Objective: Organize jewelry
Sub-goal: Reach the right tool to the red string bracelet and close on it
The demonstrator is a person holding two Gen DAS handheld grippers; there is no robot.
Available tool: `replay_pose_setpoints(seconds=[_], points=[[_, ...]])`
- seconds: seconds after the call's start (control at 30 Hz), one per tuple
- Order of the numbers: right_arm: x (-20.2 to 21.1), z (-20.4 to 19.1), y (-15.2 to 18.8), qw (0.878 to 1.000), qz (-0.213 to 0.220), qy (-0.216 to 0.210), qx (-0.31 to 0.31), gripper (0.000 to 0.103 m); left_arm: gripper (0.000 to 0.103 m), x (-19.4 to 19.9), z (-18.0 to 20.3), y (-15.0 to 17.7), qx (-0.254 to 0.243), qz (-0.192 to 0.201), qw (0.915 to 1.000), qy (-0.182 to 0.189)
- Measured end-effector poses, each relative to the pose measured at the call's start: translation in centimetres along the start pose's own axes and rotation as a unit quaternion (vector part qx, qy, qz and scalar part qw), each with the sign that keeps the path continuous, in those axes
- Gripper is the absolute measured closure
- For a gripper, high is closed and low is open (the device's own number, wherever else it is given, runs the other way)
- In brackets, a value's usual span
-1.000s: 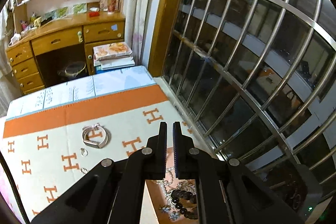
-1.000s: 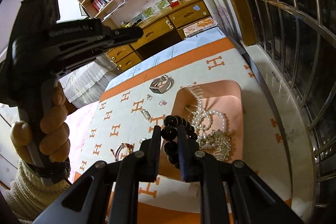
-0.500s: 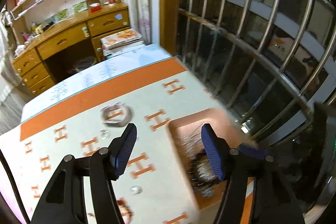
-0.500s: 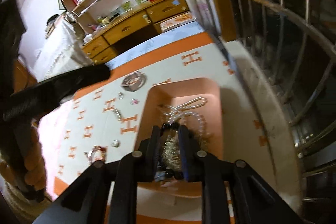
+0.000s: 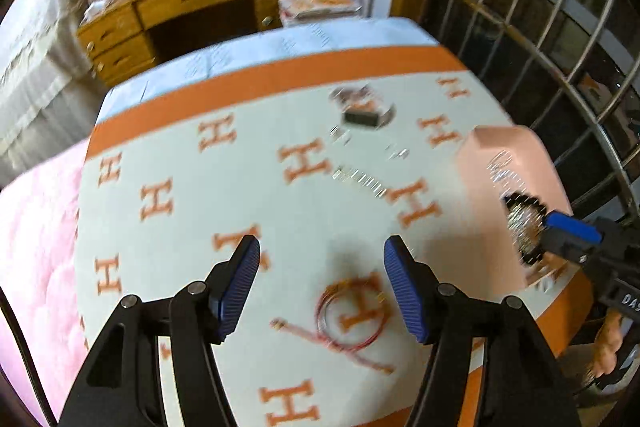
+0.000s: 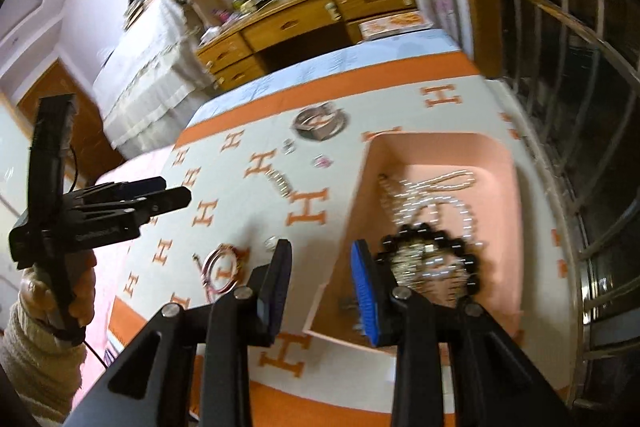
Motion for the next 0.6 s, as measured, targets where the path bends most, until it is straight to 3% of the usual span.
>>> replay_pose_setpoints(seconds=[0.2, 0.6], points=[[-2.0, -3.9, 0.3, 0.998, -0.022, -0.004, 0.054, 0.072, 0.04, -1.3, -2.5, 3.1, 0.018, -0.021, 0.9996, 0.003], [-9.7, -9.2, 2.1, 0.99, -0.095, -0.003, 0.109, 0.072, 0.04, -3.4, -3.9, 7.3, 0.076, -0.026, 0.995, 0.059]])
Point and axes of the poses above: each gripper's, at about its wrist camera, not at the fingertips, and x roughly against the way its jaws point, z to its right, y to its underside, the point moved 6 cm from there along -x, roughly the way its jaws point, and after that the axes turned 7 degrees about -z, right-handed, at the moved point
